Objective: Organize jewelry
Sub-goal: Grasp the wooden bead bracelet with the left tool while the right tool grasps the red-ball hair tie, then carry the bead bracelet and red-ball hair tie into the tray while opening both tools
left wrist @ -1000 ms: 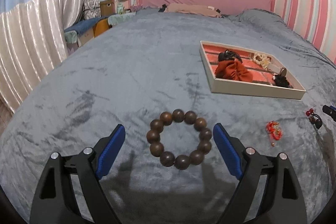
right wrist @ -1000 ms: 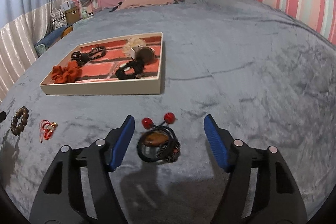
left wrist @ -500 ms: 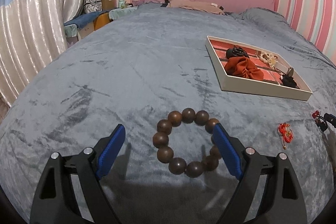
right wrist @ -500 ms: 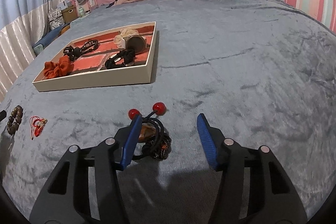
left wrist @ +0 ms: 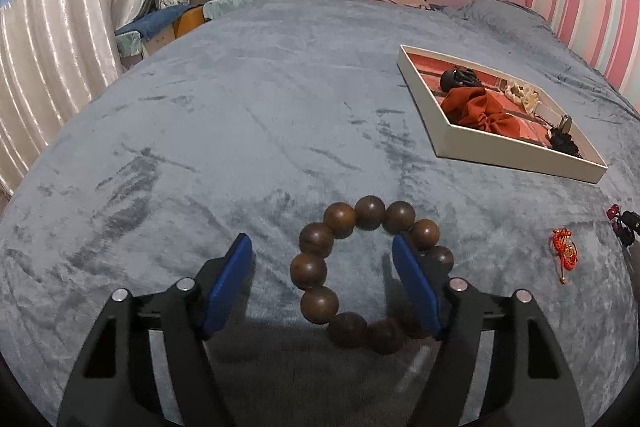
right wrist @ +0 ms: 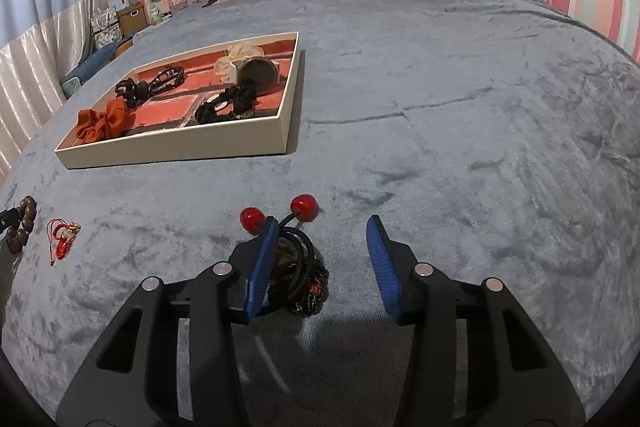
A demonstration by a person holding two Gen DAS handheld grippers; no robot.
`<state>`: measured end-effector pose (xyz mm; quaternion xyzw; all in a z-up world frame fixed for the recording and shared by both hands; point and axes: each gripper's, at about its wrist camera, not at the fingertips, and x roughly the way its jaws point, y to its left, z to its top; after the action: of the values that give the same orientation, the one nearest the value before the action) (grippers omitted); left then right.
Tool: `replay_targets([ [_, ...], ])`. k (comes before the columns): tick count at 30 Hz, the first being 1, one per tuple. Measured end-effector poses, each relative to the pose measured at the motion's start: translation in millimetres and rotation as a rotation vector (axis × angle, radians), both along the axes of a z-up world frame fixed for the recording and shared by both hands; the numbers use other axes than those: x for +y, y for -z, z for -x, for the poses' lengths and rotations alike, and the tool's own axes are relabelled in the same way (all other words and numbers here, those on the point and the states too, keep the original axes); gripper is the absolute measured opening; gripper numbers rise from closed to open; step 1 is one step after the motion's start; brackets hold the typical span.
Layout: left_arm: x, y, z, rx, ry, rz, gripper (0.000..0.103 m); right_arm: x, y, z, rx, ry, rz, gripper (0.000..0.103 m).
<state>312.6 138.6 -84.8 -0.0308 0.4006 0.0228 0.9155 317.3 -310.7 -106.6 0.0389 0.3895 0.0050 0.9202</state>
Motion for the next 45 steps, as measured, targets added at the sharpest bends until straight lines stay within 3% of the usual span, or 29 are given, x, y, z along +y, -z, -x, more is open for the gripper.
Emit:
replay_targets([
  [2, 2, 2, -3, 0.011, 0.002, 0.01, 0.065, 0, 3, -3, 0.01, -0.001, -0.005, 0.041],
  [9, 5, 6, -8, 0.031, 0.008, 0.026, 0.06, 3, 5, -8, 0.021, -0.022, -0.011, 0.014],
  [11, 4, 8, -10, 0.038, 0.012, 0.025, 0.046, 4, 5, -8, 0.021, -0.031, -0.011, 0.008],
  [12, 4, 9, -11, 0.045, 0.014, 0.026, 0.045, 5, 4, -9, 0.021, -0.036, -0.011, 0.007],
  [16, 3, 10, -12, 0.046, 0.019, 0.027, 0.04, 3, 2, -9, 0.01, -0.035, -0.027, 0.006],
  [23, 6, 8, -12, 0.034, 0.014, 0.048, 0.02, -4, -6, -4, -0.037, -0.016, -0.057, 0.006],
  [30, -3, -2, -4, -0.017, 0.038, 0.013, 0.02, -3, -10, -2, -0.06, -0.018, -0.061, 0.006],
  [45, -22, -46, 11, -0.125, 0.074, 0.037, 0.02, -6, -32, 3, -0.12, -0.015, -0.08, 0.006],
])
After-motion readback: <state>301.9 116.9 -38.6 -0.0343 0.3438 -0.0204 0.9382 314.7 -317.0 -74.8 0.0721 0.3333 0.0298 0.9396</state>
